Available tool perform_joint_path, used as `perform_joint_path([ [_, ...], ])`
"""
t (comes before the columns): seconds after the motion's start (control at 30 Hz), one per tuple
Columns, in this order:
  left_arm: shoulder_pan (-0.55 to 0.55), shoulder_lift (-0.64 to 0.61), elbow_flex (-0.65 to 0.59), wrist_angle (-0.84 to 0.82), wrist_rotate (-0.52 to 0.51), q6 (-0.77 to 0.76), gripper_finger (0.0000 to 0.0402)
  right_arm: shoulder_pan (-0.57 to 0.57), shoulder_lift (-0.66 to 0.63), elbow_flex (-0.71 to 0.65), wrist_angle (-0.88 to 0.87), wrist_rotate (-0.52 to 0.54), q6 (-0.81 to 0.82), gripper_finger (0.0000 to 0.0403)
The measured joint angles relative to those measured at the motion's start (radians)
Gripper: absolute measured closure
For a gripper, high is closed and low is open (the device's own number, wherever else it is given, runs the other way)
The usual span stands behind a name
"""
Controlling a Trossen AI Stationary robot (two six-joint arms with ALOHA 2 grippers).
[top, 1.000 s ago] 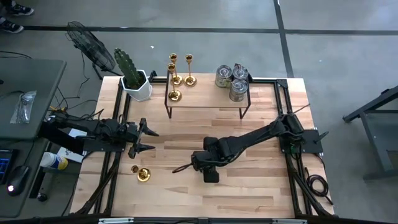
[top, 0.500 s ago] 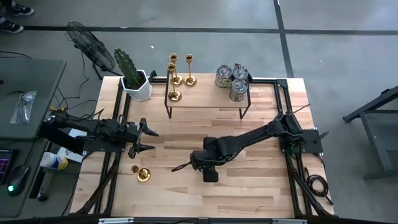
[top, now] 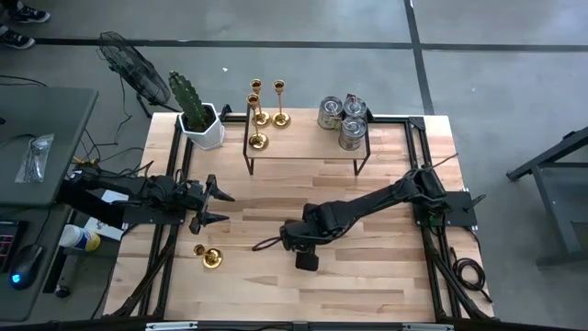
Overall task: Pick & Place candle stick holders
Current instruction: Align the silver scented candle with the other silver scented candle on the shelf
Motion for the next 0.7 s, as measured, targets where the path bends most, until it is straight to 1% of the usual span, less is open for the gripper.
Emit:
perform_joint_path([
  [0.23, 0.000, 0.000, 0.000, 0.000, 0.000, 0.000, 0.0124, 0.000, 0.000, 0.000, -0.021, 0.054, -0.006, 0.0003],
  [0.4, 0.000, 0.000, 0.000, 0.000, 0.000, 0.000, 0.0124, 0.000, 0.000, 0.000, -0.028, 0.073, -0.006, 0.0003],
  [0.53, 0.000, 0.000, 0.000, 0.000, -0.001, 0.000, 0.0124, 0.000, 0.000, 0.000, -0.028, 0.106, -0.032, 0.0003],
  [0.7, 0.000, 0.000, 0.000, 0.000, -0.001, 0.000, 0.0124, 0.000, 0.000, 0.000, -0.036, 0.089, -0.028, 0.0003],
])
